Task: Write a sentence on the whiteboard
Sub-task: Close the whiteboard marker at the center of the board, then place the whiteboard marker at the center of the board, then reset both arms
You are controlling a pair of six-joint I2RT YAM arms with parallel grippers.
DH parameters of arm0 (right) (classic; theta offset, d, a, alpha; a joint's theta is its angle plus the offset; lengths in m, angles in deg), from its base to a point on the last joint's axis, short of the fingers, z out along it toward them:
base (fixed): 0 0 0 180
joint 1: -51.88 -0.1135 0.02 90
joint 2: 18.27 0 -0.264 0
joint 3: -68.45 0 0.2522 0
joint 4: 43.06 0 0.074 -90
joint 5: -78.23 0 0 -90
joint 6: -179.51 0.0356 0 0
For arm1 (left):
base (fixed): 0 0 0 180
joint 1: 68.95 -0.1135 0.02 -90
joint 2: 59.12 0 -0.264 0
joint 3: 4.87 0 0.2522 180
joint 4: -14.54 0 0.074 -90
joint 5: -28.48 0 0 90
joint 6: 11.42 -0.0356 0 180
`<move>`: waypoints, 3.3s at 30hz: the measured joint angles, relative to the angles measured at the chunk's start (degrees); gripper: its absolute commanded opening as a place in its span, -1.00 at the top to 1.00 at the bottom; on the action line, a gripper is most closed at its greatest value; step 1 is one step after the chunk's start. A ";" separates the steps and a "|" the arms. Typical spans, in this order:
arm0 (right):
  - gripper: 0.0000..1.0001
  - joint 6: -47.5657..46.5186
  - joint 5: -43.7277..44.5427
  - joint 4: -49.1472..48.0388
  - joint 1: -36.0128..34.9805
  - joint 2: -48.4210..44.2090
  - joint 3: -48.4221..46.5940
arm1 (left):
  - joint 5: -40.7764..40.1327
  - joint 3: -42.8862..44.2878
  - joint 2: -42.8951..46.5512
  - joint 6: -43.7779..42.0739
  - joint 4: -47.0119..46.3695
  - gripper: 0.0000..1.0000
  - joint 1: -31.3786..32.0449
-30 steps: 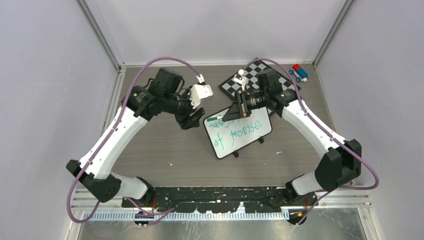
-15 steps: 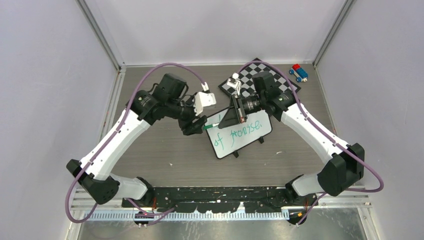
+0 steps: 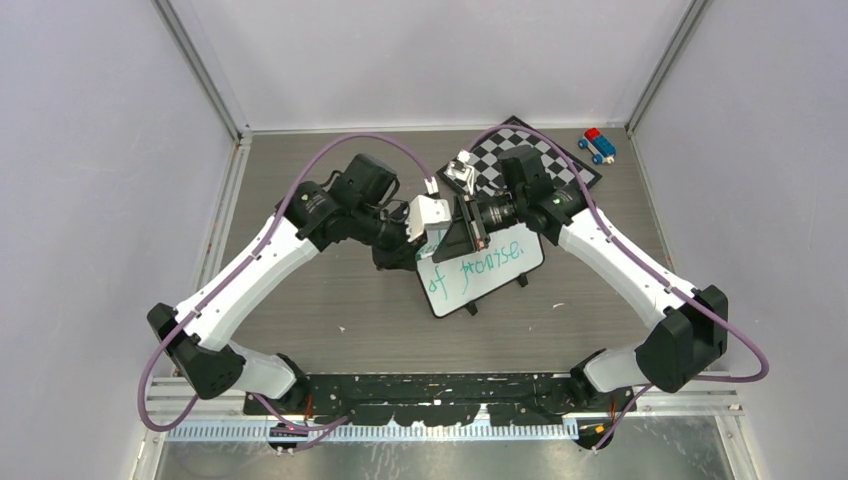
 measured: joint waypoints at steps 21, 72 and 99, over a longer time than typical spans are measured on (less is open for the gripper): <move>-0.44 -9.88 5.55 8.66 4.35 -2.21 -4.70 | 18.47 -3.21 2.23 10.93 -3.43 1.00 -10.40; -0.57 -16.35 5.16 11.65 49.27 -7.80 9.03 | -15.41 -37.18 -12.44 1.07 -22.67 0.20 -36.89; -0.73 -28.30 17.38 23.74 51.71 -0.17 -6.99 | 5.01 -10.38 -8.44 17.66 -16.74 -0.99 -57.92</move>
